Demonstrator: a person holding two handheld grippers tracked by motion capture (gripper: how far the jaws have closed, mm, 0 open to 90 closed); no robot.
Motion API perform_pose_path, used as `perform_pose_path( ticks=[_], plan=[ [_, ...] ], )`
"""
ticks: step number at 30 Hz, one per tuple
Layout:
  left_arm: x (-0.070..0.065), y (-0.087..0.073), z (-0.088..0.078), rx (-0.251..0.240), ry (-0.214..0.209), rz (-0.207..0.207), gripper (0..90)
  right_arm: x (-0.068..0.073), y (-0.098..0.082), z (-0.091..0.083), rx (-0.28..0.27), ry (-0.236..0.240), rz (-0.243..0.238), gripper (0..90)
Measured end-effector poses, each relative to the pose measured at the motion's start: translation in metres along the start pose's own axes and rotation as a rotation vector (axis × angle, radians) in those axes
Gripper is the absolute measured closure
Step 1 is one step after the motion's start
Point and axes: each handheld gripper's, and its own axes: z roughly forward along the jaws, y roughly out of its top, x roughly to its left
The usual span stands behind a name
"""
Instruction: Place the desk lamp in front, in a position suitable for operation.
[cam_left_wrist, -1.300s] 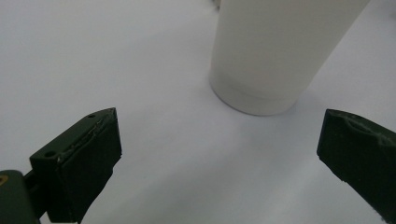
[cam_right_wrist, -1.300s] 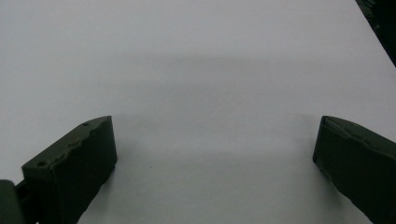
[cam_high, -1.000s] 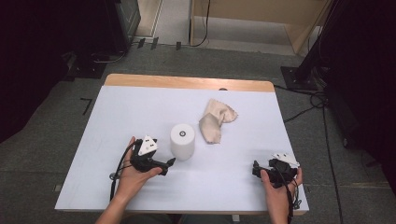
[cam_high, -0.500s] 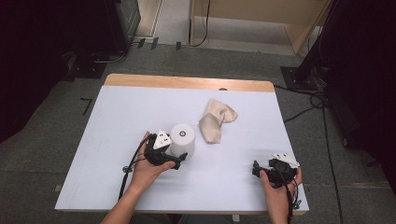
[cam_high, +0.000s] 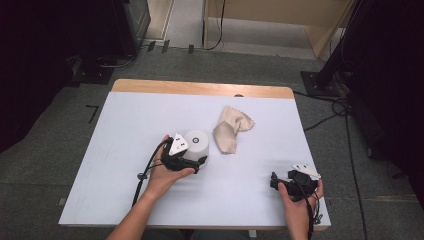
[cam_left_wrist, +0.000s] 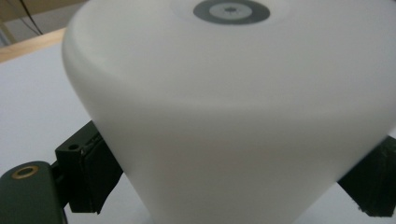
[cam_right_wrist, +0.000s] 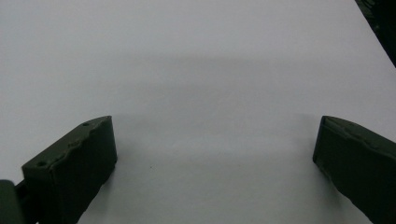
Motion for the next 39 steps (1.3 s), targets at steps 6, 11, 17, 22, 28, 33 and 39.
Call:
perform_pose_path(
  ticks=[6,11,17,22,28,33,39],
  plan=[
    [0.000,0.000,-0.001,-0.019,0.010,0.031,8.5,0.000,0.000,0.000,0.001,0.000,0.000,0.0],
    [-0.001,0.003,-0.014,-0.024,0.006,0.048,8.6,-0.001,0.001,0.000,0.010,0.009,-0.006,0.0],
    [0.000,-0.008,-0.038,-0.013,0.011,0.061,8.6,-0.007,0.001,-0.003,0.011,0.051,-0.006,0.3],
    [0.001,-0.023,-0.059,0.022,0.021,0.064,8.6,-0.010,0.010,-0.020,-0.040,0.092,-0.012,1.7],
    [-0.004,-0.035,-0.075,0.035,0.013,0.068,8.6,0.000,0.026,-0.027,-0.061,0.136,-0.062,1.7],
    [-0.003,-0.042,-0.080,0.010,0.006,0.034,8.6,0.025,0.042,-0.023,-0.074,0.183,-0.120,1.6],
    [-0.002,-0.045,-0.080,0.000,0.000,0.012,8.6,0.060,0.065,-0.020,-0.115,0.225,-0.188,1.6]
  ],
)
